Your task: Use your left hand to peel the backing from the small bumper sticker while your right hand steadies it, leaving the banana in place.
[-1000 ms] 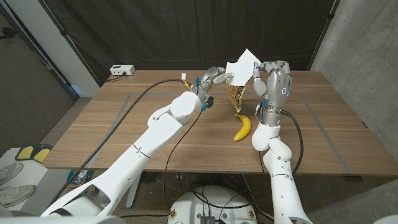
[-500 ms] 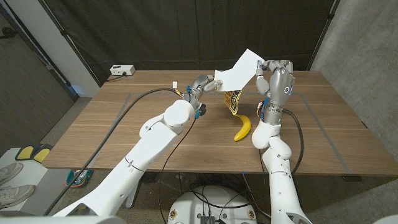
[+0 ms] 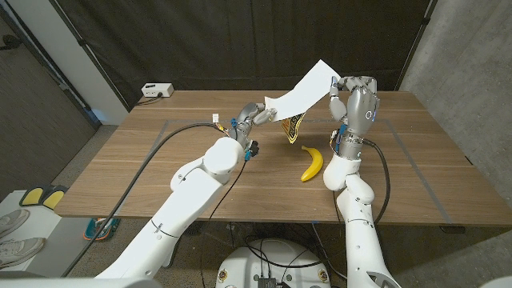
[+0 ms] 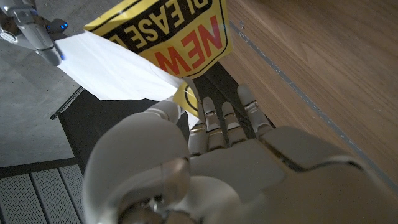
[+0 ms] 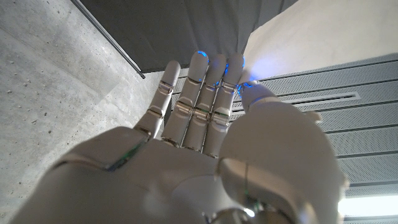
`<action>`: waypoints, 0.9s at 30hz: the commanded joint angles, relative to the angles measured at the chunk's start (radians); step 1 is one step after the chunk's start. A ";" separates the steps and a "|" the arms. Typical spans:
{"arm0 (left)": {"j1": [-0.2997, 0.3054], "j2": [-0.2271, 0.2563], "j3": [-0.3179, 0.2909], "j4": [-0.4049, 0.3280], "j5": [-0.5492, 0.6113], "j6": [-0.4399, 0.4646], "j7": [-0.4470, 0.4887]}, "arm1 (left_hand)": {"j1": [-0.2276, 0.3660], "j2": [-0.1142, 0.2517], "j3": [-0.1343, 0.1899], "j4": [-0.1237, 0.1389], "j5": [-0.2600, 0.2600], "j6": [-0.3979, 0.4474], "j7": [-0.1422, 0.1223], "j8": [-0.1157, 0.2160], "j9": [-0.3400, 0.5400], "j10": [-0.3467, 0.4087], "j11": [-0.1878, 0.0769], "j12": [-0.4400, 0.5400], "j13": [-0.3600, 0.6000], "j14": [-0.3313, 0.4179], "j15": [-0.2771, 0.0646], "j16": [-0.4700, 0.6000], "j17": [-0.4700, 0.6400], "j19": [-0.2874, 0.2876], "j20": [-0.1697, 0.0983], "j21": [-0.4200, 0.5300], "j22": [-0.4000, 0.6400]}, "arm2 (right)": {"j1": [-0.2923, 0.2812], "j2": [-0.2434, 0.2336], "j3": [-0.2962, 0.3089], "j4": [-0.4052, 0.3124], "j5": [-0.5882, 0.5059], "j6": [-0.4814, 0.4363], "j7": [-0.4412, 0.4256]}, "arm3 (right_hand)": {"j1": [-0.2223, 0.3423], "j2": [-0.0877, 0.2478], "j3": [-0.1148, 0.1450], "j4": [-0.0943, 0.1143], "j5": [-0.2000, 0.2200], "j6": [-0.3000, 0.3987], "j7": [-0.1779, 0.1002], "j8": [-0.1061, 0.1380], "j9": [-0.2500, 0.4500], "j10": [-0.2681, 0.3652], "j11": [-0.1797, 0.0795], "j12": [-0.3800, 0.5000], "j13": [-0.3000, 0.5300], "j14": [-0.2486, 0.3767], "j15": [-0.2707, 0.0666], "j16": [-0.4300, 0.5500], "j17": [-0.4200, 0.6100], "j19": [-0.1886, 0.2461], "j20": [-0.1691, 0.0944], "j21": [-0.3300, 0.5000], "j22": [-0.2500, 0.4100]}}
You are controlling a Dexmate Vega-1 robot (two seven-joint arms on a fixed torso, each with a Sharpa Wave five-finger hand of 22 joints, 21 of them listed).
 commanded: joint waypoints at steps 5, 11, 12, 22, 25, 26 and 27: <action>0.126 -0.003 -0.052 -0.085 0.015 -0.001 0.041 | -0.004 -0.002 0.010 -0.004 0.004 -0.002 -0.003 0.010 0.002 0.010 -0.005 0.009 0.006 0.003 0.000 -0.004 0.008 0.003 -0.001 0.009 0.001 | -0.001 0.004 -0.007 -0.005 0.000 -0.013 0.000 | -0.002 0.007 0.011 -0.001 0.007 -0.008 0.001 0.007 0.004 0.000 0.002 -0.003 0.005 -0.007 -0.108 0.014 0.005 0.006 -0.006 0.000 0.002; 0.148 0.001 -0.066 -0.086 0.000 -0.041 0.036 | -0.006 -0.003 0.011 -0.005 0.004 0.003 -0.005 0.009 -0.007 0.014 -0.004 0.012 0.008 0.009 0.001 -0.003 0.009 0.004 0.000 0.011 0.001 | -0.004 -0.002 -0.017 -0.009 0.001 -0.010 0.000 | -0.007 0.007 0.013 0.001 0.007 -0.008 -0.002 0.008 0.002 0.004 -0.001 -0.003 0.004 -0.006 -0.108 0.019 0.004 0.007 -0.007 0.001 0.002; 0.154 -0.006 -0.070 -0.081 -0.006 -0.057 0.041 | -0.006 -0.003 0.011 -0.005 0.004 0.004 -0.006 0.009 -0.008 0.016 -0.003 0.013 0.009 0.010 0.001 -0.002 0.009 0.004 0.001 0.011 0.001 | -0.006 -0.002 -0.020 -0.011 0.001 -0.011 0.000 | -0.008 0.007 0.015 0.002 0.008 -0.008 -0.006 0.007 -0.001 0.006 -0.007 -0.006 -0.003 -0.006 -0.111 0.020 0.003 0.007 -0.007 0.001 0.002; 0.165 0.012 -0.086 -0.039 -0.045 -0.166 0.035 | 0.010 -0.058 -0.018 -0.103 -0.001 0.120 -0.029 -0.006 -0.109 0.107 -0.044 0.045 0.007 0.089 -0.025 0.017 -0.006 0.035 0.008 0.020 -0.001 | -0.036 -0.020 -0.065 -0.045 0.005 -0.058 0.000 | -0.054 -0.005 0.020 0.017 0.009 -0.014 -0.047 -0.006 -0.031 0.004 -0.031 -0.037 -0.050 -0.020 -0.115 -0.002 -0.014 0.011 -0.016 0.002 0.001; 0.160 0.035 -0.095 -0.030 -0.067 -0.190 0.008 | -0.005 -0.070 -0.046 -0.112 -0.010 0.063 -0.042 -0.085 -0.174 0.090 -0.047 0.033 -0.005 0.087 -0.017 0.019 -0.010 0.023 0.011 0.013 -0.002 | -0.046 -0.025 -0.079 -0.056 0.011 -0.078 0.000 | -0.107 -0.020 0.034 0.024 -0.010 -0.032 -0.059 -0.025 -0.065 -0.014 -0.027 -0.073 -0.106 -0.026 -0.120 -0.100 -0.104 0.006 -0.017 -0.002 0.001; 0.159 0.040 -0.095 -0.024 -0.069 -0.206 0.006 | -0.017 -0.078 -0.058 -0.111 -0.013 0.043 -0.045 -0.112 -0.194 0.082 -0.041 0.029 -0.009 0.080 -0.012 0.016 -0.012 0.012 0.012 0.008 -0.002 | -0.049 -0.029 -0.086 -0.059 0.014 -0.087 0.000 | -0.125 -0.028 0.036 0.026 -0.023 -0.056 -0.059 -0.036 -0.074 -0.035 -0.028 -0.090 -0.121 -0.033 -0.117 -0.131 -0.129 0.001 -0.015 -0.004 0.001; 0.156 0.054 -0.095 -0.016 -0.072 -0.227 -0.004 | -0.031 -0.081 -0.074 -0.109 -0.017 -0.002 -0.033 -0.162 -0.229 0.063 -0.029 0.019 -0.015 0.071 -0.002 0.013 -0.016 -0.002 0.011 0.001 -0.002 | -0.052 -0.033 -0.094 -0.064 0.017 -0.101 0.000 | -0.157 -0.037 0.039 0.031 -0.048 -0.108 -0.061 -0.060 -0.086 -0.072 -0.028 -0.114 -0.145 -0.048 -0.117 -0.183 -0.169 -0.001 -0.015 -0.008 0.000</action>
